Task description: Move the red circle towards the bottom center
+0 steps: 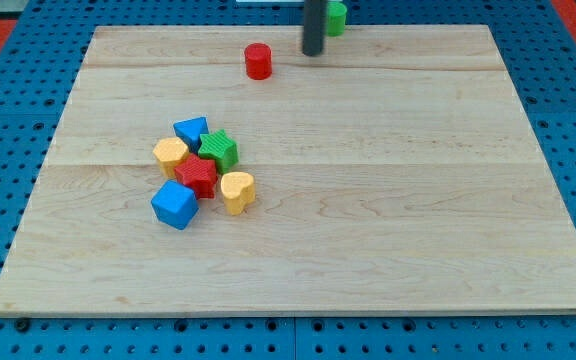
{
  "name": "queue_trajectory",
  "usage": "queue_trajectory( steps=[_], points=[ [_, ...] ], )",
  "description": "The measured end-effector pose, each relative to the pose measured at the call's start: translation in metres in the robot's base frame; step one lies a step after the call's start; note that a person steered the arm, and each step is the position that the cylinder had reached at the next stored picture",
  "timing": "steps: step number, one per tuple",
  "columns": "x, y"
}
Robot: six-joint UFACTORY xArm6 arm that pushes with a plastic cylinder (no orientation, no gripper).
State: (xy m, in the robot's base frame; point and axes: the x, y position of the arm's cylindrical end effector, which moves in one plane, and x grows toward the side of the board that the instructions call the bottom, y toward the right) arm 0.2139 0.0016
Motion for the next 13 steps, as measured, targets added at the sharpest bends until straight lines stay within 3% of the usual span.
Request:
queue_trajectory(
  steps=[1,2,3,4,5,6,7,8,9,10,11,12,13],
  points=[
    [0.0,-0.072],
    [0.084,-0.032],
    [0.1,0.052],
    [0.074,0.023],
    [0.091,0.1],
    [0.139,0.082],
    [0.147,0.113],
    [0.086,0.136],
    [0.098,0.199],
    [0.161,0.181],
    [0.226,0.123],
    [0.192,0.139],
    [0.157,0.097]
  ],
)
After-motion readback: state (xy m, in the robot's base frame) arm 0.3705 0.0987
